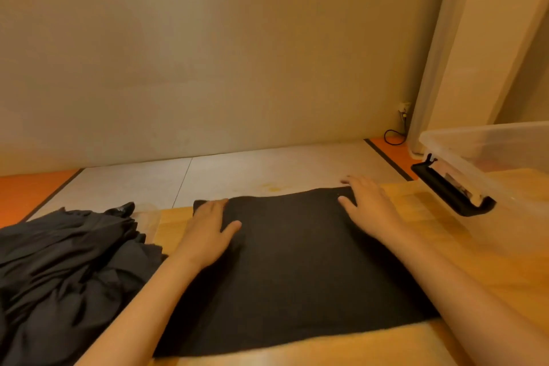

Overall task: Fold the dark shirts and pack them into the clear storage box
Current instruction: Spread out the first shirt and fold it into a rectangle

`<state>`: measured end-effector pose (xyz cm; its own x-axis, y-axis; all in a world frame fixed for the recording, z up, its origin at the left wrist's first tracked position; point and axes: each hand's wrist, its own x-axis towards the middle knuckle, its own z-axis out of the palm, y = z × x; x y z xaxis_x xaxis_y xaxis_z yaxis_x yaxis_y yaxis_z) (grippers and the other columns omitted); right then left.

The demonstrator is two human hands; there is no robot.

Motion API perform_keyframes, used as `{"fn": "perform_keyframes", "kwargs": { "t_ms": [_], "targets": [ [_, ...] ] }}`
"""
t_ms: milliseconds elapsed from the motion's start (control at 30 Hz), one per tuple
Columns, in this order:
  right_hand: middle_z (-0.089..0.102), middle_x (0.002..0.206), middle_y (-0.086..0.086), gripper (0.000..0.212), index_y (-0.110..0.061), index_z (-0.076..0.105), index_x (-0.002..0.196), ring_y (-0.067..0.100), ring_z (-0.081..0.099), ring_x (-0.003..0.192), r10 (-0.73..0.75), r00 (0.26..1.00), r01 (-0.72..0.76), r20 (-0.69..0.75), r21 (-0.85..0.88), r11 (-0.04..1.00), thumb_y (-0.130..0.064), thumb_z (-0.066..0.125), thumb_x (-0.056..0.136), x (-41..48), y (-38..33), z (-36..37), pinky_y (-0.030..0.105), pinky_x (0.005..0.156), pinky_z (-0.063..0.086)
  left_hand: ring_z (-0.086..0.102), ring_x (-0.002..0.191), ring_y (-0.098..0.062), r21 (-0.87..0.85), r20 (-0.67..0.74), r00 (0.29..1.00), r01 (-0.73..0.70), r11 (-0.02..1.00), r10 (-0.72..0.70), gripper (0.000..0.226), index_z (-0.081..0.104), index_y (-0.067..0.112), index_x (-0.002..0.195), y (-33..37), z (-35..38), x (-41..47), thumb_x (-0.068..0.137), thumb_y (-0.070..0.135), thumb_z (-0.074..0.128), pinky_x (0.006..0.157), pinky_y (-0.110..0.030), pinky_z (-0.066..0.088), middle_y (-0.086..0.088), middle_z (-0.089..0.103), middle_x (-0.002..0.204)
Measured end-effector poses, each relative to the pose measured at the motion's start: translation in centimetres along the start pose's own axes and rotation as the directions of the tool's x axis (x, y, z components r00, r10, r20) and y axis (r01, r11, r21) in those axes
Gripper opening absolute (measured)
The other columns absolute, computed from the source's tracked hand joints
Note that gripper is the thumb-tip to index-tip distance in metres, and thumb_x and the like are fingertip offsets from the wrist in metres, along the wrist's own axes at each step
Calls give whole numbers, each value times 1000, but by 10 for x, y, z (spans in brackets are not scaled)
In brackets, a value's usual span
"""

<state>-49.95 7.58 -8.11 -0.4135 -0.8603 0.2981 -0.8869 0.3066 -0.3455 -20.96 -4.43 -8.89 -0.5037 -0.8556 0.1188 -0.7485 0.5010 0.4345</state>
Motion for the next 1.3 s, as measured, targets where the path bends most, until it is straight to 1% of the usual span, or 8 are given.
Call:
{"fn": "perform_keyframes", "kwargs": {
  "t_ms": [267,600,700,767,900,1067,1200,1300],
  "targets": [
    [5,153,-26,56,-39,12,150,-10,-6,140,-239,921,231,307,63,971,-45,36,100,-155,-6,-46,15,112,-1,-24,134,16,50,224,958,-193,980,177,86,-12,45,146,15,-6,-175,73,77,18,109,-11,-6,35,-24,146],
    [-15,149,-26,92,-41,-7,148,-9,-14,139,-230,897,294,377,-122,948,-85,-2,67,-249,24,-46,16,111,-7,-11,141,10,184,139,967,-236,954,213,95,-2,41,150,-15,6,-250,70,92,7,114,-13,-5,30,-13,152],
    [-6,151,-27,83,-46,1,147,-8,-2,141,-230,925,287,304,-158,945,-86,16,75,-279,28,-47,18,111,2,25,138,0,267,45,954,-299,916,298,80,34,34,147,-25,13,-278,82,81,30,108,-18,21,19,27,153],
    [32,150,-18,73,-38,34,144,2,37,135,-267,942,304,203,-186,934,-76,39,81,-297,30,-48,24,103,26,46,124,-10,298,-43,921,-359,884,388,62,52,24,135,-36,20,-292,95,64,26,98,-26,33,9,52,139],
    [62,127,1,63,-18,59,129,12,54,113,-330,944,315,-23,-239,919,-41,75,73,-315,49,-37,28,84,46,56,106,-16,319,-251,827,-419,850,502,42,55,18,125,-48,26,-308,104,37,24,88,-29,39,0,64,120],
    [60,132,0,52,-24,49,135,16,53,122,-329,944,316,10,-305,898,-48,16,102,-316,67,-39,29,106,27,51,118,-17,305,-251,851,-382,872,461,52,63,8,122,-56,14,-315,105,35,22,109,-17,27,-5,62,126],
    [47,144,0,74,-23,37,144,13,35,135,-301,947,321,113,-361,875,-51,65,81,-313,71,-37,28,118,5,50,121,-15,288,-229,886,-333,898,402,62,63,8,123,-56,9,-316,104,42,14,112,-10,18,-6,60,129],
    [41,149,4,111,-19,34,146,17,29,139,-287,947,320,141,-374,871,-14,92,52,-311,71,-31,31,119,0,43,129,-21,393,-169,882,-348,851,439,48,54,7,131,-64,11,-308,104,31,23,117,-18,13,-11,54,136]
  ]
}}
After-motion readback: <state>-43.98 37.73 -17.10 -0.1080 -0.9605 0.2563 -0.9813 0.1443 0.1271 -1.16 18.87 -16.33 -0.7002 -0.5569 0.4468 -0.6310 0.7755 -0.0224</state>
